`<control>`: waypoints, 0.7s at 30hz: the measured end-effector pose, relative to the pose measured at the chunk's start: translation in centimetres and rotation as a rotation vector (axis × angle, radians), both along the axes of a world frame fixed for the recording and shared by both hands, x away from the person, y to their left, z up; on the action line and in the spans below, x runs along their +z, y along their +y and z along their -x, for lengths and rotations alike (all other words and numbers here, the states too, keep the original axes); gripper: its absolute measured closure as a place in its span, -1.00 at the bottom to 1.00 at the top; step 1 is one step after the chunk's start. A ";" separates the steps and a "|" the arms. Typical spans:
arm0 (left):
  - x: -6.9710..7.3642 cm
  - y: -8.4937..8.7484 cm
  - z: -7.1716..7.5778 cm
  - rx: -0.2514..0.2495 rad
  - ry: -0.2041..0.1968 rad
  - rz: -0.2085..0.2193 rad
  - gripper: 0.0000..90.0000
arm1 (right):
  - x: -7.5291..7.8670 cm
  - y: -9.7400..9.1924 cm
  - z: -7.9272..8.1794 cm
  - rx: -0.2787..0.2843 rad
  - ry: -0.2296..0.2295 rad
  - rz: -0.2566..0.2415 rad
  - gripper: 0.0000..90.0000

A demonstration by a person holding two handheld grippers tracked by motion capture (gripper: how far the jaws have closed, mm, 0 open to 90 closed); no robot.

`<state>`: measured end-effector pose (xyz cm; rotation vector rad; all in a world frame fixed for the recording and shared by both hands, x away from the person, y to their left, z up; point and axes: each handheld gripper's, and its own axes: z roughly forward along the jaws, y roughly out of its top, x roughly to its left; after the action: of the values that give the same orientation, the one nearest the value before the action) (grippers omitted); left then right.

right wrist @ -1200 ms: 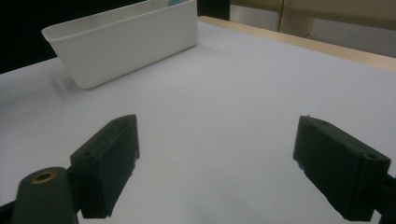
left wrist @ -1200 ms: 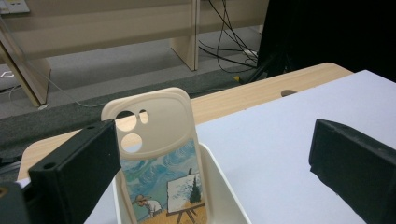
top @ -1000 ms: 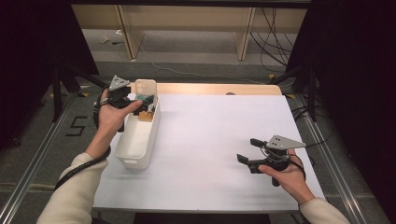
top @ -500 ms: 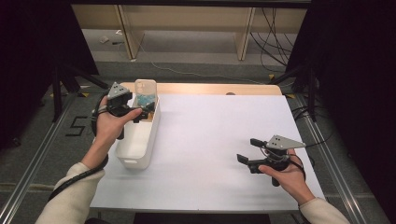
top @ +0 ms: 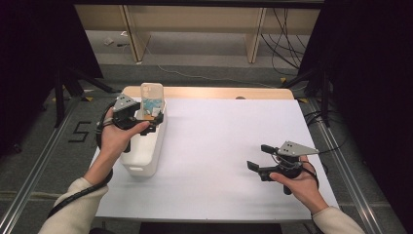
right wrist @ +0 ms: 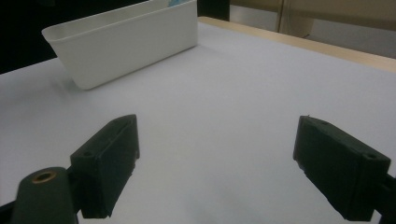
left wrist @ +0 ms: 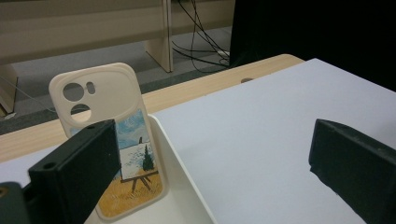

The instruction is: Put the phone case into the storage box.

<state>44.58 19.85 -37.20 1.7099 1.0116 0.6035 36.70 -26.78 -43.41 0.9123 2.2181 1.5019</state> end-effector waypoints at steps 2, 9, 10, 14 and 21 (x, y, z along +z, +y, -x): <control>-0.1 0.0 0.2 -0.005 -0.003 -0.004 -0.97 | 0.0 0.0 0.0 0.001 0.000 0.000 -0.66; -0.5 -0.4 1.0 -0.023 -0.002 0.003 -0.97 | 0.0 0.0 0.0 0.001 -0.001 0.000 -0.66; -0.5 -0.5 1.1 -0.023 -0.004 0.002 -0.97 | 0.0 0.0 0.0 0.000 -0.001 0.000 -0.66; -0.6 -0.6 1.5 -0.031 -0.008 -0.001 -0.97 | 0.0 0.0 0.0 0.001 -0.001 0.000 -0.66; -1.0 -0.8 2.4 -0.043 -0.007 -0.006 -0.97 | 0.0 0.0 0.0 0.000 0.000 0.000 -0.66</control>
<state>42.20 19.09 -38.21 1.7296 0.9667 0.5851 36.69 -26.77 -43.40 0.9118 2.2181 1.5013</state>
